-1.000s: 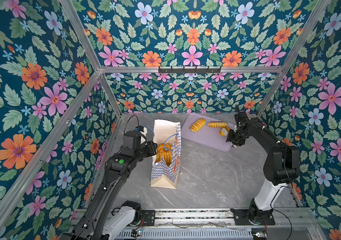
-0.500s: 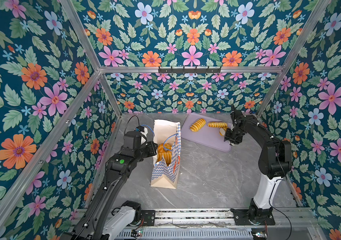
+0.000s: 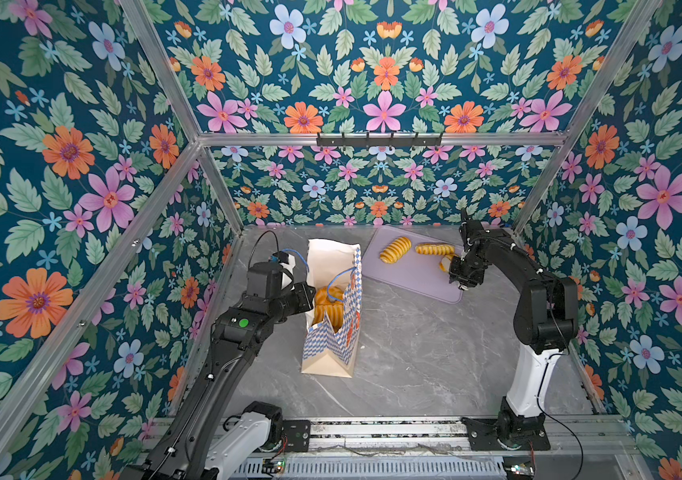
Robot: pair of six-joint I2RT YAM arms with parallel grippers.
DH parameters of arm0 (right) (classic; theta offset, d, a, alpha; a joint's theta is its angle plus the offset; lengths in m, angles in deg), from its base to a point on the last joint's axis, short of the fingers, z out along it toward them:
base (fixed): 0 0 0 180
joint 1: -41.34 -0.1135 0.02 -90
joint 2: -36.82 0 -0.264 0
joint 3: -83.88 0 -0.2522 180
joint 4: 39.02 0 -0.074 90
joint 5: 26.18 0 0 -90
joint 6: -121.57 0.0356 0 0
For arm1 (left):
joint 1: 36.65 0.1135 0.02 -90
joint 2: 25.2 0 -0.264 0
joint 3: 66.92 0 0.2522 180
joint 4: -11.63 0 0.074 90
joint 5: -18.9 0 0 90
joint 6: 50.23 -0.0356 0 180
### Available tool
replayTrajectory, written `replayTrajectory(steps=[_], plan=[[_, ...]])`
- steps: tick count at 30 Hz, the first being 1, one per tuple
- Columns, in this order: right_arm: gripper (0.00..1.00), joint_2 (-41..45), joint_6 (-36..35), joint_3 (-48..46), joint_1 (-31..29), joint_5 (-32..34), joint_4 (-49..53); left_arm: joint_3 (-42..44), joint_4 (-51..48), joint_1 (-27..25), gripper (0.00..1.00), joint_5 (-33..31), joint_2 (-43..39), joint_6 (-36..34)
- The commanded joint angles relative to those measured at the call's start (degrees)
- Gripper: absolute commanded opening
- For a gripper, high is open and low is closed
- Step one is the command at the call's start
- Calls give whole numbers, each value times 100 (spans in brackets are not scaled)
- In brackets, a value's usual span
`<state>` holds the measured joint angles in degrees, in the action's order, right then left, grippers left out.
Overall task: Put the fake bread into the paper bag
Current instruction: 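Lower the right tongs and pinch the round striped yellow bun, then lift the round bun off the tray with the right tongs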
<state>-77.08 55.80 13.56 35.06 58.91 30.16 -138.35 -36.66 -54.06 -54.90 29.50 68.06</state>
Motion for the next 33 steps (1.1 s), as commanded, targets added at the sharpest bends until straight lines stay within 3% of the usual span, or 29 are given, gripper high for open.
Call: replayTrajectory(steps=[1, 19, 33], plan=[[38, 118, 2, -91, -7, 51, 5, -5, 60, 6, 16, -102, -42, -19], [33, 1118, 82, -1016, -5, -132, -351, -152, -37, 3, 16, -171, 7, -52], [32, 2484, 227, -1541, -128, -516, -466, -209, -181, 3, 16, -289, -48, -34]])
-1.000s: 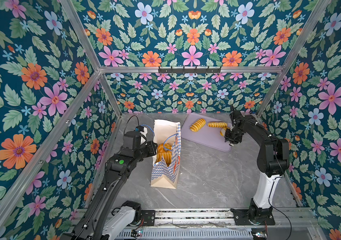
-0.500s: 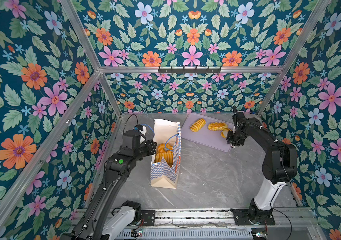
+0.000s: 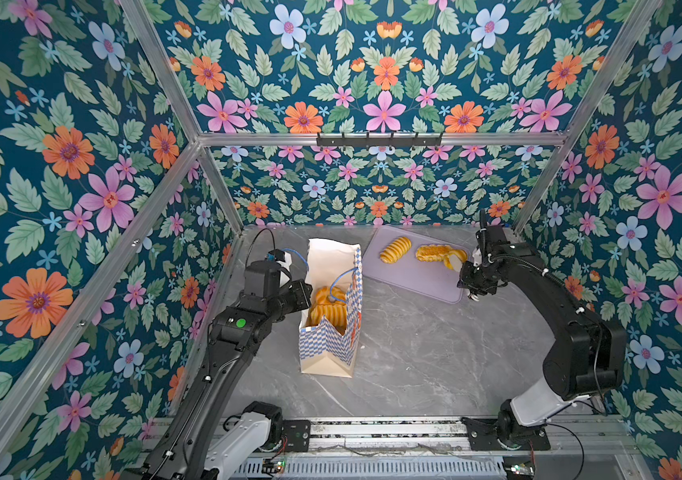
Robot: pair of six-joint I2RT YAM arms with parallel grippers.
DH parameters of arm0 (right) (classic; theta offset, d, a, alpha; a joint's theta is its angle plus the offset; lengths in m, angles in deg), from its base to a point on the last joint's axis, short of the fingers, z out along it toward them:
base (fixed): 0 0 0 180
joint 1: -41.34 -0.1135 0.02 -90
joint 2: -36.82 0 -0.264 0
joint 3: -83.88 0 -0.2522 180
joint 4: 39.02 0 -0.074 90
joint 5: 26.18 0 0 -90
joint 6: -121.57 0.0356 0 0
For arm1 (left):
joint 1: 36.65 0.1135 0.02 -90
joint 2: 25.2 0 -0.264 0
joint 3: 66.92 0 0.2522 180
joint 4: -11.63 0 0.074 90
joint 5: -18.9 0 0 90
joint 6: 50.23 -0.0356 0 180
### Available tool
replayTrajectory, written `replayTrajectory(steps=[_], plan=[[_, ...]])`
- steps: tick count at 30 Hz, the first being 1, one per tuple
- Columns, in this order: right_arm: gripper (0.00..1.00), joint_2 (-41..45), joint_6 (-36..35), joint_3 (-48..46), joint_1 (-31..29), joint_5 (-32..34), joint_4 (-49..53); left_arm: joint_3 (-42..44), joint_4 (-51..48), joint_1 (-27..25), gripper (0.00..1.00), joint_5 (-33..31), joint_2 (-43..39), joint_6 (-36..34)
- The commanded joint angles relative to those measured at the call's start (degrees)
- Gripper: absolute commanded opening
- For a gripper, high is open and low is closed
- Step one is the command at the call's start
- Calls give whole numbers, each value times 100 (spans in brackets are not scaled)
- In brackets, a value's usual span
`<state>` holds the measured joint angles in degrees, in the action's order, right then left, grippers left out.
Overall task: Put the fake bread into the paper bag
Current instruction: 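Lift the round bun off the tray with the right tongs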
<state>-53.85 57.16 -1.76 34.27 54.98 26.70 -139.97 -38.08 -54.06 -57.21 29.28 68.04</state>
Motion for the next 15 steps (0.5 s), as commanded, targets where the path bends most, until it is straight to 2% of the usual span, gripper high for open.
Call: replayTrajectory(steps=[1, 15], plan=[[32, 233, 101, 2, -64, -154, -112, -49, -53, 3, 16, -62, -31, -28], [32, 1022, 225, 412, -521, -451, 38, -48, -141, 9, 16, -175, -78, 38]])
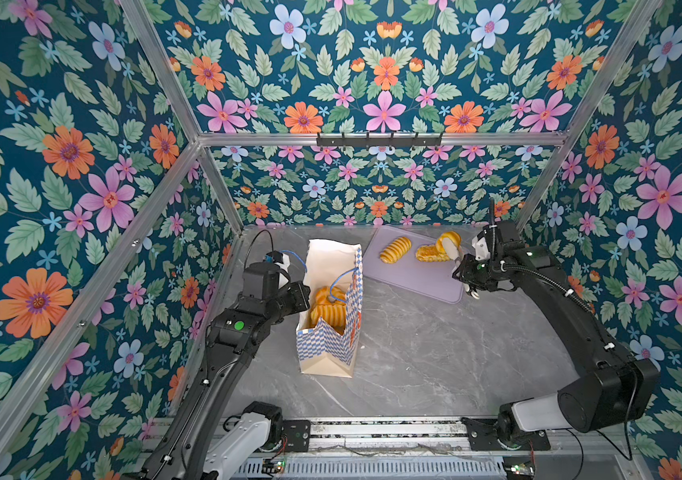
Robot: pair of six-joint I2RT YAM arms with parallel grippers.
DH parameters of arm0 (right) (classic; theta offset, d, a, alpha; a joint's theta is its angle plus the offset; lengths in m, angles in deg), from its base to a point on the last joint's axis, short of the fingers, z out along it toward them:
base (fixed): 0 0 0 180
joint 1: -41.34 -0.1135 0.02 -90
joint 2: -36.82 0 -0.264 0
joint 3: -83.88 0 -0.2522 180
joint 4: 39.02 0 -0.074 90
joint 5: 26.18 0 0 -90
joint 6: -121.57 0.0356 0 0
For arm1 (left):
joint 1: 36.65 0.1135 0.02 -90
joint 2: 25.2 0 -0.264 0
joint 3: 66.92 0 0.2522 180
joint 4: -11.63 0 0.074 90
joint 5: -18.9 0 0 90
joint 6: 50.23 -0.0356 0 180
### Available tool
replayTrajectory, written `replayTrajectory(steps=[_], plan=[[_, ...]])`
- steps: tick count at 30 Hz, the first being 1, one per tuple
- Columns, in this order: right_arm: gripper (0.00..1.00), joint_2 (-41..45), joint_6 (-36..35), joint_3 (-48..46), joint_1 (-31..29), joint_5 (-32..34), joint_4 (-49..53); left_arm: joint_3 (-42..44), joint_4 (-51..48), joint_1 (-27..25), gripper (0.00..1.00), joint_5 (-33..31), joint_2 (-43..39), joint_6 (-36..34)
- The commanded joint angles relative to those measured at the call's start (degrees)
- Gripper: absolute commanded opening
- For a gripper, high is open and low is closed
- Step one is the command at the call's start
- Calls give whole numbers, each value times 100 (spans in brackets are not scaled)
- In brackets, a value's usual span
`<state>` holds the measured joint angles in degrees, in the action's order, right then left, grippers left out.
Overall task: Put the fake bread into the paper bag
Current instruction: 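Lift the round bun off the tray with the right tongs, then carry the round bun with the right tongs over the open bag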
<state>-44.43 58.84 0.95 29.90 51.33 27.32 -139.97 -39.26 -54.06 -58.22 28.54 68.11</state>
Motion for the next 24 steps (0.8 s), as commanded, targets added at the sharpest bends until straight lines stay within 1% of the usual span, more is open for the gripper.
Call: replayTrajectory(steps=[1, 6, 24], plan=[[32, 89, 52, 199, -132, -94, 4, -48, -23, 5, 16, -80, -3, 30], [32, 127, 38, 516, -415, -39, 139, -54, -65, 9, 15, -111, -12, 40], [33, -160, -6, 1856, -1392, 260, 572, -74, -60, 4, 16, -93, 58, 31]])
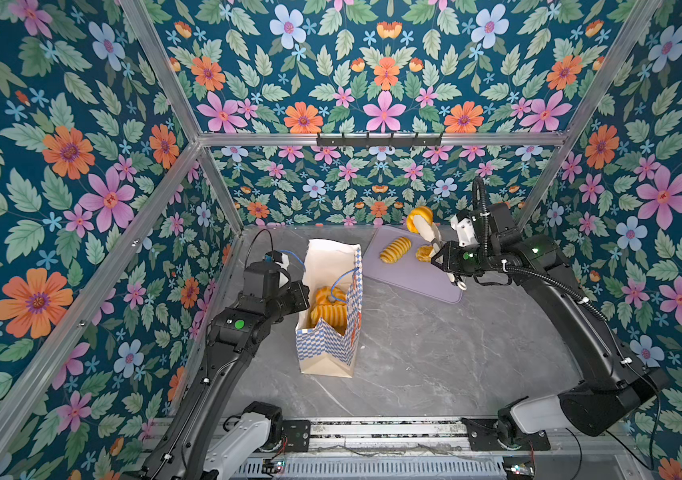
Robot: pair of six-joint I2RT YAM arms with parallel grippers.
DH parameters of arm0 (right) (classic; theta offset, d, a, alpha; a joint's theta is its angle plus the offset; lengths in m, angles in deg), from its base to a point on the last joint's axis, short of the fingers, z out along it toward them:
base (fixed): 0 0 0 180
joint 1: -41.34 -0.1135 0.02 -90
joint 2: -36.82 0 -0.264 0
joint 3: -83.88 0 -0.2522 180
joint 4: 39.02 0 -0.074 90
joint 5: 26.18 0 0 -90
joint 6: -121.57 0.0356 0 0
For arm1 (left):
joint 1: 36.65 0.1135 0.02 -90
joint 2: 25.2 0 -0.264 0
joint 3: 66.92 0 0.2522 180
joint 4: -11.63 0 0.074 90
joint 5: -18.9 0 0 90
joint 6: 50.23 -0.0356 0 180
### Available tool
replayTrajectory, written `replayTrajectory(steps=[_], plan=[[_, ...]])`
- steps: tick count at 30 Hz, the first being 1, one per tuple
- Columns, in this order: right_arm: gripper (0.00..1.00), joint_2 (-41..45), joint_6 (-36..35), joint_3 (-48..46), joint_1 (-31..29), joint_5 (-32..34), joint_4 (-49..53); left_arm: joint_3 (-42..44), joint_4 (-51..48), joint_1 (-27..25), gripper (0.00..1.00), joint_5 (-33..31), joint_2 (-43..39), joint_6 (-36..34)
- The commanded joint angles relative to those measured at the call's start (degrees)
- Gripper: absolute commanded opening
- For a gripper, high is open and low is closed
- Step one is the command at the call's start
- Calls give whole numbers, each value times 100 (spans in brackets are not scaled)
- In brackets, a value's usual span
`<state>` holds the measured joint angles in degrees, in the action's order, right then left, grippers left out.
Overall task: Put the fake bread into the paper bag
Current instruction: 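Carry the round bun with the right tongs over the open bag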
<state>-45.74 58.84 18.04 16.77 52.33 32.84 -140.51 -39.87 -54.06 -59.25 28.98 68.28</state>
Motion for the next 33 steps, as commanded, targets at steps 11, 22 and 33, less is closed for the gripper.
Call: replayTrajectory(steps=[11, 22, 33], plan=[[33, -281, -64, 950, -569, 299, 230, -21, 12, 2, 16, 10, 12, 14], [33, -772, -211, 1942, -1126, 463, 560, -17, 3, 6, 15, 10, -3, 14], [33, -1668, -533, 3046, -1878, 442, 1025, -19, -6, 5, 16, 1, -3, 8]])
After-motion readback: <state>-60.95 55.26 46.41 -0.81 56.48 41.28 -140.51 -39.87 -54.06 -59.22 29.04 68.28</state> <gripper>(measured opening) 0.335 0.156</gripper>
